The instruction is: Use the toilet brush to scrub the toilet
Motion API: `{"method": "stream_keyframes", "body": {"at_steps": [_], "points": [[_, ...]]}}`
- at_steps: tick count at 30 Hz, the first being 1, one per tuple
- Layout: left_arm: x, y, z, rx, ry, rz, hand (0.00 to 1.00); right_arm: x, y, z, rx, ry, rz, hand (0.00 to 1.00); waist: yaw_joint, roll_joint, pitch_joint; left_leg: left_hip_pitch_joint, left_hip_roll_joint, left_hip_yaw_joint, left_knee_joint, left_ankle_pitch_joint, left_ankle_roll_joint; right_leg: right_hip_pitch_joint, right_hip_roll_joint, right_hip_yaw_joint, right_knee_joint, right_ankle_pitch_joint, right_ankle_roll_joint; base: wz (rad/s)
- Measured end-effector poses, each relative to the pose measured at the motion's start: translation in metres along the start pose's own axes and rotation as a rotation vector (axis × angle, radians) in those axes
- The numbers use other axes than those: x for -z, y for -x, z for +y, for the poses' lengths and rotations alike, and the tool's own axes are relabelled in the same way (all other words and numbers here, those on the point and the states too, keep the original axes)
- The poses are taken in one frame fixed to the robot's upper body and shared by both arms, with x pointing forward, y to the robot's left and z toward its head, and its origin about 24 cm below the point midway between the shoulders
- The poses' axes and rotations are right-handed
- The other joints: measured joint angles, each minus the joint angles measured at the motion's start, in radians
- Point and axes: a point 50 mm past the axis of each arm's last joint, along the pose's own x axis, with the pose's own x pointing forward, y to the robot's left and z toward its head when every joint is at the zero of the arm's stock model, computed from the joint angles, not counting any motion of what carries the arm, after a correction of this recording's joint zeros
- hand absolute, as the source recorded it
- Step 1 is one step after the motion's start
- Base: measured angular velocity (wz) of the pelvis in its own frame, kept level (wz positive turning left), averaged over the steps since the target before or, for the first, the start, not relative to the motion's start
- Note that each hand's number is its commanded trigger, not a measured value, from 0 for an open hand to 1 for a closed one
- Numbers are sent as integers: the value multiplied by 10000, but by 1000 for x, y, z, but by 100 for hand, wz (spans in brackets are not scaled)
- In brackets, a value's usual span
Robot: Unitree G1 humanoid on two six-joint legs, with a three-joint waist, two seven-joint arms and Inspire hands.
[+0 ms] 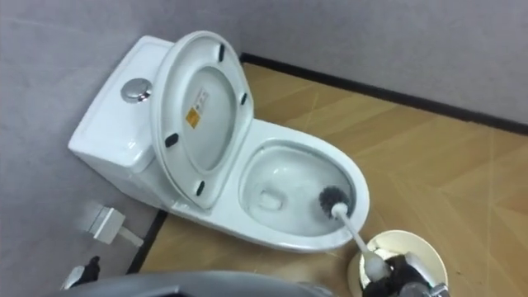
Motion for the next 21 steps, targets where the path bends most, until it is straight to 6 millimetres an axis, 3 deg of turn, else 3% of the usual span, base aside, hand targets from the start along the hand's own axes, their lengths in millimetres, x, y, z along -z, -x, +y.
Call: {"method": "stream_keyframes", "body": {"at_steps": [6, 8, 18, 21], "points": [[-17, -3, 6, -240, 37, -626, 0, -27, 11, -3, 1566, -1245, -1680, 100, -251, 127, -7, -50, 112, 646, -109, 0, 0, -170, 127, 355, -170, 209, -38, -21], [-22, -4, 8, -355, 92, -863, 0, -36, 13, -6, 1956, -1918, -2061, 100, -386, 205, -68, -31, 144, 836, -203, 0, 0, -315, 194, 603, -157, 248, -53, -27], [-37, -5, 4, -164, 581, -1317, 0, -39, 14, -13, 2744, -3043, -2129, 100, -823, 213, -60, 227, 215, 2043, -295, 0, 0, -483, 350, 1574, -136, 418, -35, -33], [-33, -4, 1, -66, 680, -1246, 0, -35, 16, -12, 2991, -3083, -2031, 100, -1037, 235, -33, 205, 220, 2067, -321, 0, 0, -522, 377, 1692, -136, 460, -20, -9]]}}
